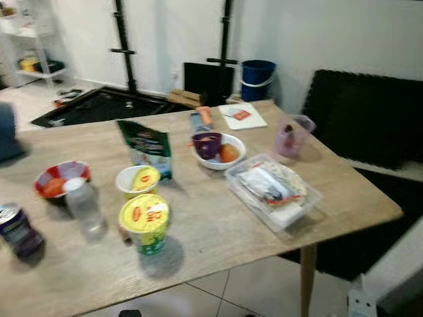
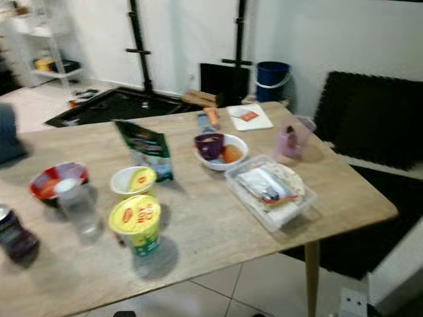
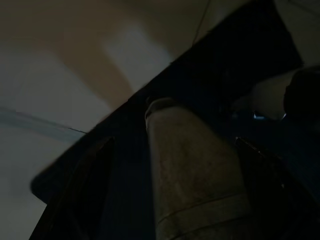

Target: Restocking fridge

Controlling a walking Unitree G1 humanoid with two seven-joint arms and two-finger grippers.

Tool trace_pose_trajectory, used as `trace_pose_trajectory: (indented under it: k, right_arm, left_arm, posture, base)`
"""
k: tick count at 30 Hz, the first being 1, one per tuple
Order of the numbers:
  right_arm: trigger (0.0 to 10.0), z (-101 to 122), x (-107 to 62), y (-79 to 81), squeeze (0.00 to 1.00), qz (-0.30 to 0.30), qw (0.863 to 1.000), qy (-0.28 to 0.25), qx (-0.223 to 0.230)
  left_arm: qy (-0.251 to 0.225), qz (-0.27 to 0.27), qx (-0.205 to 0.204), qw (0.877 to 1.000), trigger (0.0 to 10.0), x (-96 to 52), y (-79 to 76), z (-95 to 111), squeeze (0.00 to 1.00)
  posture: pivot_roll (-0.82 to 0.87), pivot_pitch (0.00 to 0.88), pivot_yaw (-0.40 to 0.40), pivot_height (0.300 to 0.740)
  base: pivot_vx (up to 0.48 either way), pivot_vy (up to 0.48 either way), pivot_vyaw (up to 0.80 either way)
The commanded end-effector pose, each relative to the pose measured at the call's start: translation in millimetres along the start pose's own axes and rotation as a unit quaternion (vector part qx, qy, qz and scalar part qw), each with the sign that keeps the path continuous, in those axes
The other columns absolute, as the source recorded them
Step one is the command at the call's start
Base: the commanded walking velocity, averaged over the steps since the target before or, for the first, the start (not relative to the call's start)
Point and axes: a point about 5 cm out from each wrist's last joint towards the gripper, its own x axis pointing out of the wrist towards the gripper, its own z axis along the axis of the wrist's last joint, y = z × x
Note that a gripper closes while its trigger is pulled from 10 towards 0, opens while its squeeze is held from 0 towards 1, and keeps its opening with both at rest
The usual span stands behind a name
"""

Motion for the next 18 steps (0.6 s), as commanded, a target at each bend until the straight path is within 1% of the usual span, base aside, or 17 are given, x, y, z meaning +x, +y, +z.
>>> trace_pose_trajectory:
  k: [1,9,12,18]
  right_arm:
    - [10.0,-8.3,-0.9,-2.2,0.0,-0.002,1.0,0.016,-0.01]
    - [10.0,-15.0,-1.6,-1.0,0.0,0.001,0.999,0.027,-0.025]
    - [10.0,-16.5,-1.9,-0.8,0.0,0.003,0.999,0.029,-0.037]
    - [10.0,-17.7,-2.0,0.2,0.0,0.005,0.999,0.031,-0.039]
  left_arm:
    - [-0.003,0.002,0.004,1.0,10.0,0.0,0.4,1.3,0.0]
    - [0.0,0.004,0.002,1.0,10.0,0.1,-0.1,-0.1,0.0]
    - [0.004,0.004,0.006,1.0,10.0,0.4,-1.1,-1.0,0.0]
    - [0.009,-0.001,0.014,1.0,10.0,1.4,-4.7,-1.8,0.0]
  posture:
    - [-0.02,0.0,-0.008,0.74]
    - [-0.03,0.0,-0.009,0.74]
    - [-0.03,0.0,-0.009,0.74]
    - [-0.03,0.0,-0.008,0.74]
  base:
    - [0.0,0.0,-0.71]
    - [0.0,0.0,-0.71]
    - [0.0,0.0,0.0]
    - [0.0,0.0,0.0]
